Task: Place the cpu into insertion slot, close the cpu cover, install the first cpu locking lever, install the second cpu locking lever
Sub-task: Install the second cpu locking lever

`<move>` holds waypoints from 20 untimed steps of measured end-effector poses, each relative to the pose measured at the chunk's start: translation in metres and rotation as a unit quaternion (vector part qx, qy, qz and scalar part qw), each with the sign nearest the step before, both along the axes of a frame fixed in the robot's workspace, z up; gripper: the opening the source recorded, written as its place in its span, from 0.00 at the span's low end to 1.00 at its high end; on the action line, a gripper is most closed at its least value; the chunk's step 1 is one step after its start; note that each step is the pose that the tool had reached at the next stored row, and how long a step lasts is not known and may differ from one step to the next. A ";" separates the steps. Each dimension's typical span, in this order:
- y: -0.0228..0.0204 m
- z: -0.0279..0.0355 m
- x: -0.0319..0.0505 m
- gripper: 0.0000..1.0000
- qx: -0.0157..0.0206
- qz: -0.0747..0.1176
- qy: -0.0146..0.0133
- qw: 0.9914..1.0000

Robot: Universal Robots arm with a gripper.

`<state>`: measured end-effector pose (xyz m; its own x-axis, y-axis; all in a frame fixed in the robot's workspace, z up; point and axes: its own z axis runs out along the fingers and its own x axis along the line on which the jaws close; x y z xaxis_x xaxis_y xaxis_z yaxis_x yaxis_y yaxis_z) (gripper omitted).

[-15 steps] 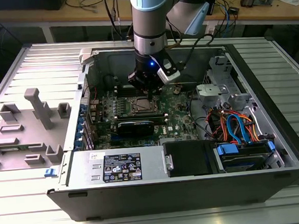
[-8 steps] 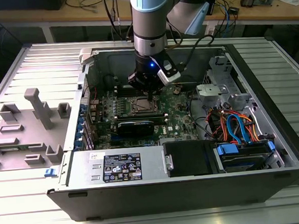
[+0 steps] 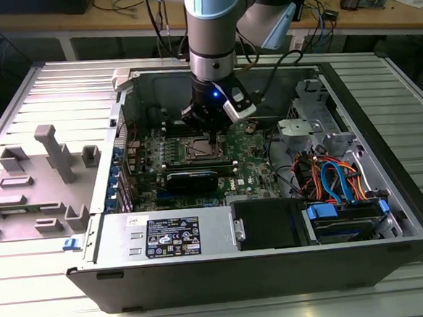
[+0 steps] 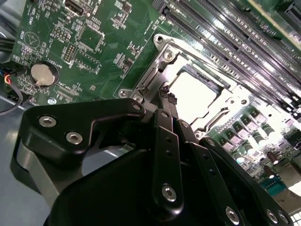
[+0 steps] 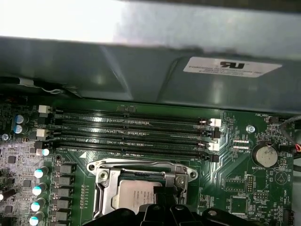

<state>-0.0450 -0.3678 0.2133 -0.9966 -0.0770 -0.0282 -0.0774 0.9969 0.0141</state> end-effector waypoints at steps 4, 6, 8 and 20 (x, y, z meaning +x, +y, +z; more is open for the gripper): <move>-0.0001 0.0019 0.0000 0.11 0.000 0.000 0.000 1.000; 0.0000 0.0035 0.0000 0.11 0.000 0.000 0.000 1.000; -0.0001 0.0058 0.0000 0.11 0.000 0.000 0.000 1.000; -0.0001 0.0204 0.0001 0.11 0.000 -0.015 0.000 1.000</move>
<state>-0.0449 -0.3680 0.2338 -0.9985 -0.0481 -0.0281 -0.0484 0.9987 0.0135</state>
